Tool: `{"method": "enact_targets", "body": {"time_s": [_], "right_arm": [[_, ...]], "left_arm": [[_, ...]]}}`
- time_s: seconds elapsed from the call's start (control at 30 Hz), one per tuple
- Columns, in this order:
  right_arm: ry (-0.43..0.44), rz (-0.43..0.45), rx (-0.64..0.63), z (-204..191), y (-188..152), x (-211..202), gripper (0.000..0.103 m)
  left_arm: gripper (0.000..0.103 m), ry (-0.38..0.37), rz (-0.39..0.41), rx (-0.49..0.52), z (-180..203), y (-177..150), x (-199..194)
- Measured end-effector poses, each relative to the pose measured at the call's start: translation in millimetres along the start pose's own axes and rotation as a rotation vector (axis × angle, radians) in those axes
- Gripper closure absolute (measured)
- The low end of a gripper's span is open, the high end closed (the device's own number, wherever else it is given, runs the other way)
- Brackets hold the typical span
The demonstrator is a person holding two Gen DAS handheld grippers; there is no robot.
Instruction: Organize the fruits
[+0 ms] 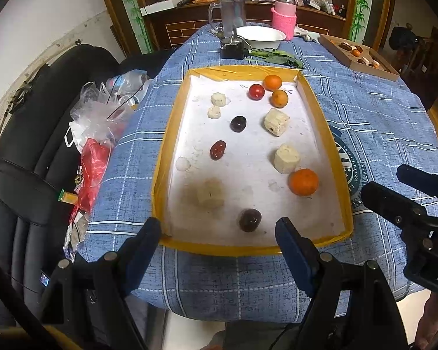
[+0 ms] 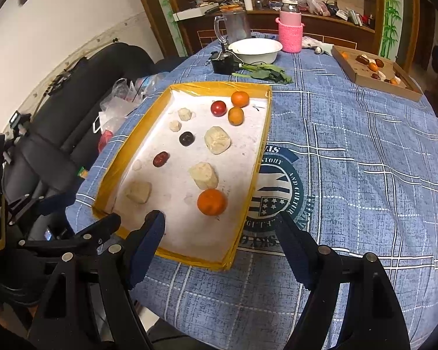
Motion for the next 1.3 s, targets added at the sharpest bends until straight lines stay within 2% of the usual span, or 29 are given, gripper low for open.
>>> {"method": "enact_targets", "body": {"time_s": [1.3], "right_arm": [[0.001,0.006,0.003,-5.8,0.9,-2.8,0.026]], "left_arm": [[0.021,0.016,0.017,0.000,-1.8,-2.5,-2.0]]}}
Point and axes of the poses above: each gripper's, at about its wrist camera, not at the fingertips, and x roughly the way its jaws point, z to its right, y to its top, the point moved 1 cm from there along x, roughly the way its jaws point, and after that the axes turned 7 degrees about -x, right-handed, at the moved point
